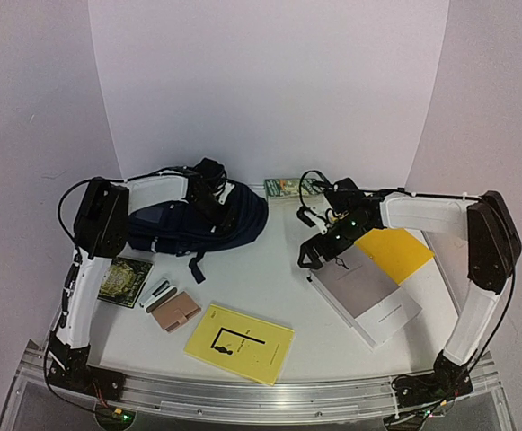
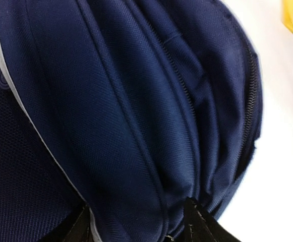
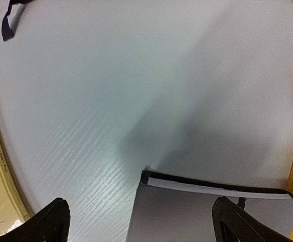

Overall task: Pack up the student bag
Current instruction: Move the student bag to the center of the board.

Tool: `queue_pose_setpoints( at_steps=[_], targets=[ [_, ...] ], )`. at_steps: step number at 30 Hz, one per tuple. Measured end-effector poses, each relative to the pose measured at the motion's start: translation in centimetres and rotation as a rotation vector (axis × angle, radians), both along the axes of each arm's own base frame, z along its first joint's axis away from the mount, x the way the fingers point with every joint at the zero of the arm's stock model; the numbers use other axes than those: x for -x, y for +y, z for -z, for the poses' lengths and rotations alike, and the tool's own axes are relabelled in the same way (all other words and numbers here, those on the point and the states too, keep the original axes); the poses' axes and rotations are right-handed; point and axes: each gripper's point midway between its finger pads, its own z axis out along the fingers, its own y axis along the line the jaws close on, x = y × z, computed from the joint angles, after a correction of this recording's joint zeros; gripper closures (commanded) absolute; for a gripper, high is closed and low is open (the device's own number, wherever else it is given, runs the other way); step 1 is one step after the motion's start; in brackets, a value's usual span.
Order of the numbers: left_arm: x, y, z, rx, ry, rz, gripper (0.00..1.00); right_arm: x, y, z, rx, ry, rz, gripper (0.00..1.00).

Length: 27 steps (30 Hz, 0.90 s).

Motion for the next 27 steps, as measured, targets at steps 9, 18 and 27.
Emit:
queue_pose_setpoints(
  at_steps=[9, 18, 27],
  targets=[
    [1.2, -1.5, -5.2, 0.045, -0.068, 0.009, 0.00, -2.6, -1.1, -2.3, -0.127, 0.032, 0.099, 0.02],
    [-0.4, -8.7, -6.5, 0.139, -0.151, 0.046, 0.00, -7.0, -4.7, -5.2, -0.192, -0.011, 0.260, 0.02],
    [-1.2, -10.4, 0.9, 0.098, -0.090, 0.011, 0.75, -9.9, -5.8, -6.8, -0.244, -0.047, 0.344, 0.02]
  ],
)
